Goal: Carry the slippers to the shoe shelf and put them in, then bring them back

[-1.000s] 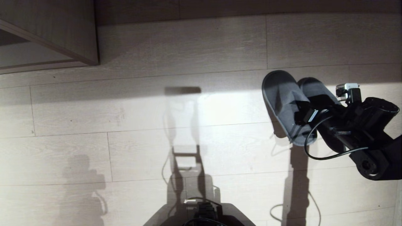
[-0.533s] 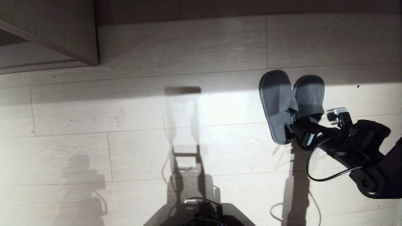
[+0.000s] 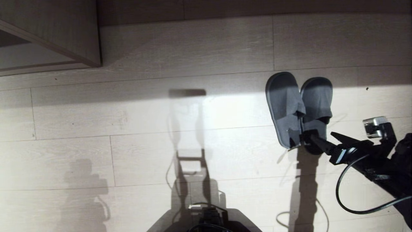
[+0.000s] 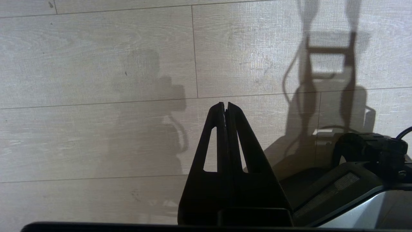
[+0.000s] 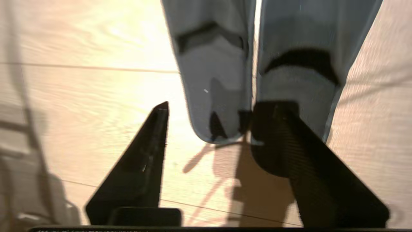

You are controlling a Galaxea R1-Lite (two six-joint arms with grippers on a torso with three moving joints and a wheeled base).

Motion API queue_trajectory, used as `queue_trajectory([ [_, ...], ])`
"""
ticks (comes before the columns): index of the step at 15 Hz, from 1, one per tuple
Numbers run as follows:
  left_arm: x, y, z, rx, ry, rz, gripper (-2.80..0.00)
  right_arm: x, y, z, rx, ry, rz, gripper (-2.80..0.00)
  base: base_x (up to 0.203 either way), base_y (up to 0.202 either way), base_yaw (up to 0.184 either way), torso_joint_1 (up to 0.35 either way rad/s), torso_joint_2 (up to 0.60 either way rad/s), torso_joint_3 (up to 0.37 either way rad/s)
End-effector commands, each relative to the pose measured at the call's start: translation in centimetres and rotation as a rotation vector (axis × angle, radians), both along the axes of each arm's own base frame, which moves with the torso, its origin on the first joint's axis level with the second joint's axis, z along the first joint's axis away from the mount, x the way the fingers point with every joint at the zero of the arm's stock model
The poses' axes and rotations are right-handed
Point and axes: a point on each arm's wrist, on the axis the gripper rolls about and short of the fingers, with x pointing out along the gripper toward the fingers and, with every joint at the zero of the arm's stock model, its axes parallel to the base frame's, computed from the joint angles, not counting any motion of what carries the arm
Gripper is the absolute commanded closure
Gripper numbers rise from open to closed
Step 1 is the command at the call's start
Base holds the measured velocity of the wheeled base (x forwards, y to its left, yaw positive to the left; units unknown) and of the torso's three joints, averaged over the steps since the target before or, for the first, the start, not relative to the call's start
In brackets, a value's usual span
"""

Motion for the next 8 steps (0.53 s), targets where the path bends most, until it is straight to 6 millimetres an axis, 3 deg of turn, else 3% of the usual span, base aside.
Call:
queue_trajectory([
  [1, 0.0, 0.0, 0.0, 0.0, -0.001, 0.001, 0.0, -4.5, 0.6, 3.7, -0.015, -0.157, 0.012, 0.0, 0.0, 0.0, 0.0, 0.0, 0.0, 0.0],
  [5, 0.0, 0.0, 0.0, 0.0, -0.001, 0.001, 0.0, -13.1, 1.8, 6.0, -0.023, -0.31, 0.031, 0.0, 0.0, 0.0, 0.0, 0.0, 0.0, 0.0],
  [8, 0.0, 0.0, 0.0, 0.001, -0.001, 0.001, 0.0, -19.2, 2.6, 5.9, -0.026, -0.36, 0.037, 0.0, 0.0, 0.0, 0.0, 0.0, 0.0, 0.0],
])
